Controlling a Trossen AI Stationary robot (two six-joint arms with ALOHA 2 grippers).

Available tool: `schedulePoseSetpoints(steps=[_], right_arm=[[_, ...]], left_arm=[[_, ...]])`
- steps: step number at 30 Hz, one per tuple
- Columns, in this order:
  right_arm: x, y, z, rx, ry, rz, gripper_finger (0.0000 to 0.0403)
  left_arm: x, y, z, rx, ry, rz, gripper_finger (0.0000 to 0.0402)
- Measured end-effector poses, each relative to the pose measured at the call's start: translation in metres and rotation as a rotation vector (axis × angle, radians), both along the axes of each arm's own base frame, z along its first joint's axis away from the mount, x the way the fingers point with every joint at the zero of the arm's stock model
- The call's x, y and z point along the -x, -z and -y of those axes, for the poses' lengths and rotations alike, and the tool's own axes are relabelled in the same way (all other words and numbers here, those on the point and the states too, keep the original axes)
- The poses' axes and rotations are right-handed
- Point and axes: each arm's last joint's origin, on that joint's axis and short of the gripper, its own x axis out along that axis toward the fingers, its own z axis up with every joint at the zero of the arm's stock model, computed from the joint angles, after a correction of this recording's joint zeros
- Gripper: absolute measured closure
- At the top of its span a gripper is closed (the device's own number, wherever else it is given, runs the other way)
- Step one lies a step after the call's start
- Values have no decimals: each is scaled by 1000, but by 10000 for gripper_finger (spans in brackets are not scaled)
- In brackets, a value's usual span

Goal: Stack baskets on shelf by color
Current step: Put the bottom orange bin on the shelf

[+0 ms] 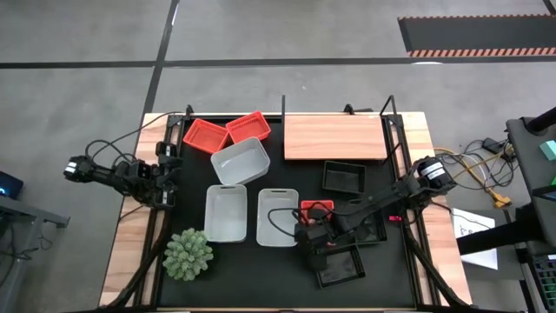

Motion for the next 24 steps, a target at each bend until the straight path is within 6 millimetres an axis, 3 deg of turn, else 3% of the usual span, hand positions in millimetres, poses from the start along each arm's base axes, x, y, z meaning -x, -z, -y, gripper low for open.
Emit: schedulePoseSetpoints(steps=[3,10,17,24], right_arm=[[0,-3,-1,-12,6,10,385],[3,-24,0,-29,34,19,390],[20,-69,5,-1,32,-46,390],[38,-123,18,41,21,25,391]], left_arm=[[0,0,0,1,0,1,293],[1,0,0,3,1,7,293],[1,-1,0,3,1,8,293],[1,-1,0,0,-2,11,293]])
